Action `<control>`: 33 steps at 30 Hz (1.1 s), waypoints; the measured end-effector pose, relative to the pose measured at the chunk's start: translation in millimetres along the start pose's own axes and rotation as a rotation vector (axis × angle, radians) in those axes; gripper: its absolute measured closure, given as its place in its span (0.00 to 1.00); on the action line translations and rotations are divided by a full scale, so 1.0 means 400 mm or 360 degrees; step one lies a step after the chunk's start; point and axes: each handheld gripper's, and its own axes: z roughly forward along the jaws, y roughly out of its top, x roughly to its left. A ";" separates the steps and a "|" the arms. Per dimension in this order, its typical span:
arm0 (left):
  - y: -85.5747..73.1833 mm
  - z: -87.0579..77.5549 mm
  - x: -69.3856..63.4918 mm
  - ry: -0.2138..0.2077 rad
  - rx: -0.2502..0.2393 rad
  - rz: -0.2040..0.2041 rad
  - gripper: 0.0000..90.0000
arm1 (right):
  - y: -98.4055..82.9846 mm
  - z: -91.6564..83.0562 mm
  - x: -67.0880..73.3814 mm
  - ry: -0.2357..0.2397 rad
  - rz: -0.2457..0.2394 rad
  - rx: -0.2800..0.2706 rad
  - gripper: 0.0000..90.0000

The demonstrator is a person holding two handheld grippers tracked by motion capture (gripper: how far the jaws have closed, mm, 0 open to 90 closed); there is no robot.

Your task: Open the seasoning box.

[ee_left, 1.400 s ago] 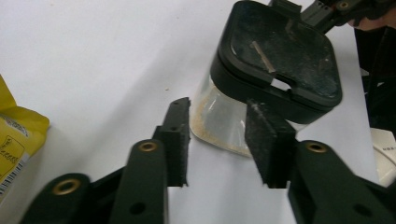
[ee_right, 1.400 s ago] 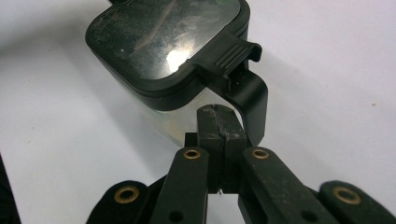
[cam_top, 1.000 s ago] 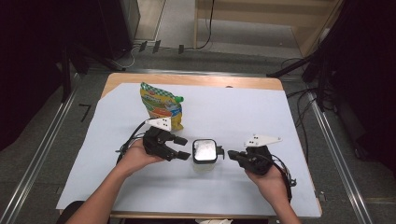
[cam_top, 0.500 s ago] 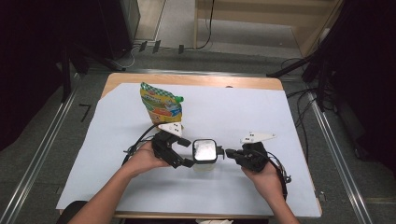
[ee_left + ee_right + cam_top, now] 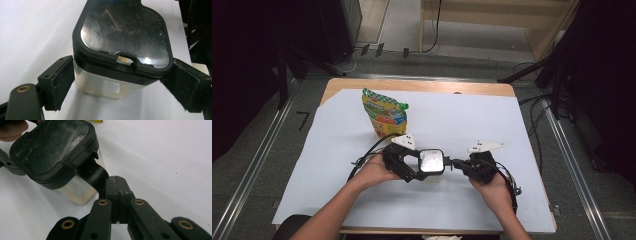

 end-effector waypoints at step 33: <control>0.040 -0.010 -0.013 0.0015 -0.0063 0.0081 0.14 | -0.004 0.000 0.004 -0.0014 0.0024 0.0004 1.00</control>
